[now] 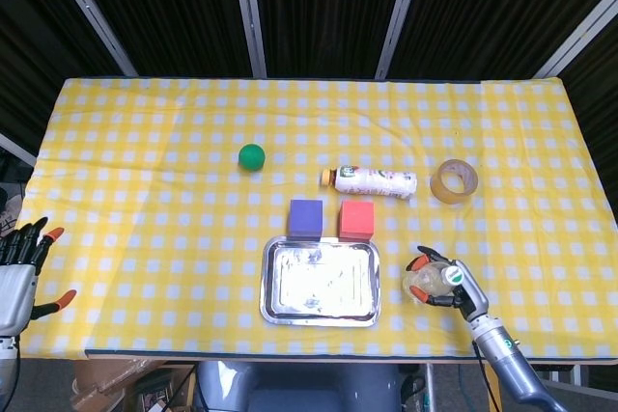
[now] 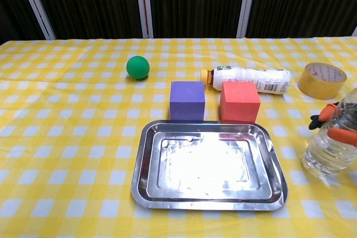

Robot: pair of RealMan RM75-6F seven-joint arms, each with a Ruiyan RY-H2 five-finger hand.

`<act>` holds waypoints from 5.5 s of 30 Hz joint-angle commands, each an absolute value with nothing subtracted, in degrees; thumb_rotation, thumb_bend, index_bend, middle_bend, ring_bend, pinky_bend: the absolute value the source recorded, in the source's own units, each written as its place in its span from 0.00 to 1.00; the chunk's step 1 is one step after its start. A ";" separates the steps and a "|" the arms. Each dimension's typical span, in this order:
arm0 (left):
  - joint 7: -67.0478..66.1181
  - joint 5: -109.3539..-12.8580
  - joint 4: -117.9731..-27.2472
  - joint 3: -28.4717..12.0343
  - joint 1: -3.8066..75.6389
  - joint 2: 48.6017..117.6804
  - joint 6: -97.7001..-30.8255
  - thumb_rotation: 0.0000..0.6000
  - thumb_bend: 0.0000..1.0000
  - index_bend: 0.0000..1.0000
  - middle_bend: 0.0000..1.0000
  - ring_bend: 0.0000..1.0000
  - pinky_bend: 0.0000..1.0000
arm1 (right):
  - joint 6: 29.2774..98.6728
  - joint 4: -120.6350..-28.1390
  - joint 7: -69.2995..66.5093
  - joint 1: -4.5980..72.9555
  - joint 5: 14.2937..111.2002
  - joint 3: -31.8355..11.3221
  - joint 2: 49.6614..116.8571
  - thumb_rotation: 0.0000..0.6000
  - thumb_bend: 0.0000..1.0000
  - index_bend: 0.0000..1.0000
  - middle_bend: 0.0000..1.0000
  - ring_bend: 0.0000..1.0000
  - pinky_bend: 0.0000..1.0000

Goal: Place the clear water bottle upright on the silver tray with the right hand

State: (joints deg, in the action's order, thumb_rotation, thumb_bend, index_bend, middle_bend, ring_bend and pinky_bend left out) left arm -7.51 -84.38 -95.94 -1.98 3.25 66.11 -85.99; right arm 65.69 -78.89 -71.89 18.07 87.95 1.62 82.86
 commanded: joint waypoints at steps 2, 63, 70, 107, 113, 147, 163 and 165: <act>-7.06 -84.53 -95.99 -2.05 3.14 65.93 -86.30 1.00 0.16 0.13 0.00 0.00 0.00 | 64.00 -80.99 -68.06 17.20 83.83 0.19 83.15 1.00 0.46 0.69 0.55 0.20 0.00; -2.97 -85.15 -96.28 -2.05 2.83 64.30 -86.64 1.00 0.16 0.13 0.00 0.00 0.00 | 59.61 -115.37 -35.17 21.94 67.56 -10.39 79.40 1.00 0.55 0.78 0.60 0.25 0.00; -2.37 -84.93 -96.05 -2.19 2.91 64.17 -86.45 1.00 0.16 0.13 0.00 0.00 0.00 | 59.78 -115.20 -31.85 22.72 64.36 -10.85 82.95 1.00 0.55 0.78 0.60 0.25 0.00; -0.84 -85.06 -96.41 -2.25 2.60 63.34 -86.95 1.00 0.16 0.13 0.00 0.00 0.00 | 51.33 -134.99 -35.38 23.17 56.81 -23.50 51.37 1.00 0.56 0.79 0.61 0.26 0.00; -0.85 -84.97 -96.50 -2.39 2.45 63.30 -87.30 1.00 0.16 0.13 0.00 0.00 0.00 | 49.71 -130.30 -36.56 23.67 57.66 -18.36 59.95 1.00 0.57 0.79 0.61 0.26 0.00; 0.13 -84.84 -96.49 -2.53 2.35 62.93 -87.31 1.00 0.16 0.13 0.00 0.00 0.00 | 47.68 -134.99 -45.32 22.78 64.83 -27.25 40.51 1.00 0.58 0.79 0.61 0.26 0.00; -0.64 -84.69 -96.34 -2.45 2.58 63.26 -86.73 1.00 0.16 0.13 0.00 0.00 0.00 | 47.09 -130.51 -39.42 21.21 63.26 -12.79 56.91 1.00 0.60 0.79 0.62 0.26 0.00; -0.94 -84.77 -96.37 -2.41 2.59 63.36 -86.73 1.00 0.16 0.13 0.00 0.00 0.00 | 47.36 -129.22 -39.47 21.23 64.51 -12.18 59.69 1.00 0.60 0.80 0.61 0.26 0.00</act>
